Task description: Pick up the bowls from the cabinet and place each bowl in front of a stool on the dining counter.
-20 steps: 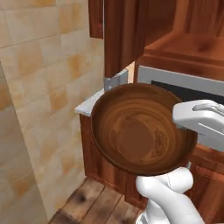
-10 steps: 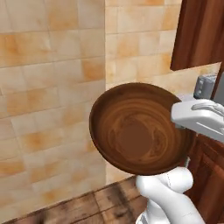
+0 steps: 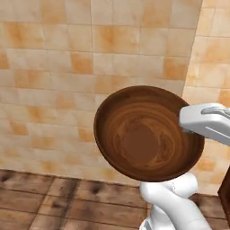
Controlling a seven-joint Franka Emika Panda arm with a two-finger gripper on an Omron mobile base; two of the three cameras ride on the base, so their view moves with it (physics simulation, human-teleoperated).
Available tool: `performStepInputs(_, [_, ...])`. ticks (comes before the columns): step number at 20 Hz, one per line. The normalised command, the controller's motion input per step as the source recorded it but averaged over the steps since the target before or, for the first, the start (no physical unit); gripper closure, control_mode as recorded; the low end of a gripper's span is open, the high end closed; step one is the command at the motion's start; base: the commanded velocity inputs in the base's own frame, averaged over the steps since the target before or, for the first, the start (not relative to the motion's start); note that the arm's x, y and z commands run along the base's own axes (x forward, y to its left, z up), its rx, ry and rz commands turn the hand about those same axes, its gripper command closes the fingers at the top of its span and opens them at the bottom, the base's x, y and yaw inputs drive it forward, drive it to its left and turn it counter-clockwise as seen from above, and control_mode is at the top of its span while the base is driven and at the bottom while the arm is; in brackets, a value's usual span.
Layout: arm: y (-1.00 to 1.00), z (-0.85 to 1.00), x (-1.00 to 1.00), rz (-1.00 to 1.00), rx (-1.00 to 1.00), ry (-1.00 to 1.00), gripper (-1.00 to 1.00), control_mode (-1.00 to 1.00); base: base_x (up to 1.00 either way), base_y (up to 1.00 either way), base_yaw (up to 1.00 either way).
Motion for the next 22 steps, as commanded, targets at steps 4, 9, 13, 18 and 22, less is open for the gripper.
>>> performStepInputs(4, [0.0, 0.0, 0.0, 0.0, 0.0, 0.0, 1.0, 1.0, 0.49, 0.21, 0.7])
performStepInputs(9, [0.0, 0.0, 0.0, 0.0, 0.0, 0.0, 1.0, 1.0, 0.92, 0.09, 0.54])
performStepInputs(13, [0.0, 0.0, 0.0, 0.0, 0.0, 0.0, 1.0, 1.0, 1.0, 0.0, 0.15])
performStepInputs(18, [0.0, 0.0, 0.0, 0.0, 0.0, 0.0, 1.0, 1.0, 1.0, 0.21, 0.12])
performStepInputs(22, [0.0, 0.0, 0.0, 0.0, 0.0, 0.0, 1.0, 1.0, 1.0, 0.85, 0.09])
